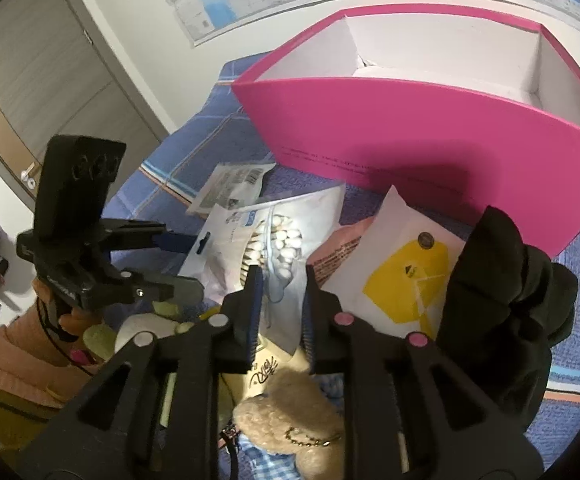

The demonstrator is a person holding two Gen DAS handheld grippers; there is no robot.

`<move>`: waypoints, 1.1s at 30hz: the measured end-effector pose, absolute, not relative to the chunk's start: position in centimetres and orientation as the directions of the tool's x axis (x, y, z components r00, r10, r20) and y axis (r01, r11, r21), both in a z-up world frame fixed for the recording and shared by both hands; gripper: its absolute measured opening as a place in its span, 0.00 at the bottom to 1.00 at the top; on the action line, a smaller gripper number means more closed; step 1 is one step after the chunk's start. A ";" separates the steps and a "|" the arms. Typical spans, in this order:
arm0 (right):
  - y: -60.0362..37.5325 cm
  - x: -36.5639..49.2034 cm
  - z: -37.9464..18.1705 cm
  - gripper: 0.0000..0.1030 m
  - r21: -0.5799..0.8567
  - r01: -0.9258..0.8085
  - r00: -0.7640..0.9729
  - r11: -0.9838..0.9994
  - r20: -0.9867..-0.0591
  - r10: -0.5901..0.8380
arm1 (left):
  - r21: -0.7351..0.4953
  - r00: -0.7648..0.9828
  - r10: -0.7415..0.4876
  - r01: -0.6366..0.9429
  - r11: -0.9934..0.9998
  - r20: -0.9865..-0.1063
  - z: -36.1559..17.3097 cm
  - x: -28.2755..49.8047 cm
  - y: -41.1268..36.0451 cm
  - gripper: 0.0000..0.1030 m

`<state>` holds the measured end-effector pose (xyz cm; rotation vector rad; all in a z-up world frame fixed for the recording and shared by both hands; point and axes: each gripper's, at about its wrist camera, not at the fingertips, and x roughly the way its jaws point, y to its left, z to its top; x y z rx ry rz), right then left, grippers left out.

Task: Organize soft objects
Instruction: 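Lift the cotton-swab bag with the right gripper toward the pink box, then lower the bag into the pink box and open the right gripper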

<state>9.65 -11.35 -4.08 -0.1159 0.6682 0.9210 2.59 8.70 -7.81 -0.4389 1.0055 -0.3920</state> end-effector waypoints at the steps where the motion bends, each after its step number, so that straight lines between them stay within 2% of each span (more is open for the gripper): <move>1: -11.2 9.6 -4.1 0.19 0.179 -0.767 0.424 0.617 -0.579 0.696 | -0.537 0.483 -0.518 0.110 0.836 -0.706 -7.8 2.5 8.9 0.81; 3: -11.1 9.3 -4.0 0.16 0.172 -0.773 0.422 0.610 -0.578 0.698 | -0.573 0.486 -0.542 0.100 0.814 -0.686 -7.9 2.2 9.6 0.80; 4: -11.1 9.2 -3.9 0.16 0.174 -0.774 0.423 0.609 -0.574 0.701 | -0.576 0.491 -0.541 0.095 0.812 -0.682 -7.8 2.1 9.8 0.75; 6: -11.4 8.9 -3.3 0.15 0.183 -0.777 0.422 0.602 -0.558 0.714 | -0.575 0.503 -0.534 0.087 0.814 -0.680 -7.4 1.8 10.1 0.71; 9: -12.2 8.2 -2.3 0.15 0.187 -0.786 0.428 0.590 -0.524 0.736 | -0.574 0.528 -0.537 0.109 0.811 -0.658 -5.9 1.3 10.3 0.69; 20: -13.9 6.5 2.6 0.15 0.129 -0.798 0.487 0.589 -0.439 0.755 | -0.479 0.625 -0.485 0.195 0.856 -0.612 1.5 0.4 10.5 0.69; 24: -13.9 7.7 4.6 0.15 0.127 -0.789 0.514 0.601 -0.400 0.759 | -0.406 0.650 -0.438 0.211 0.889 -0.621 4.3 3.0 9.7 0.69; 27: -13.8 9.4 5.9 0.15 0.150 -0.783 0.518 0.603 -0.378 0.767 | -0.396 0.658 -0.428 0.209 0.894 -0.619 5.6 5.2 9.6 0.69; 33: -12.7 13.2 7.2 0.15 0.173 -0.762 0.530 0.624 -0.387 0.755 | -0.371 0.662 -0.393 0.183 0.911 -0.638 6.9 8.9 10.0 0.69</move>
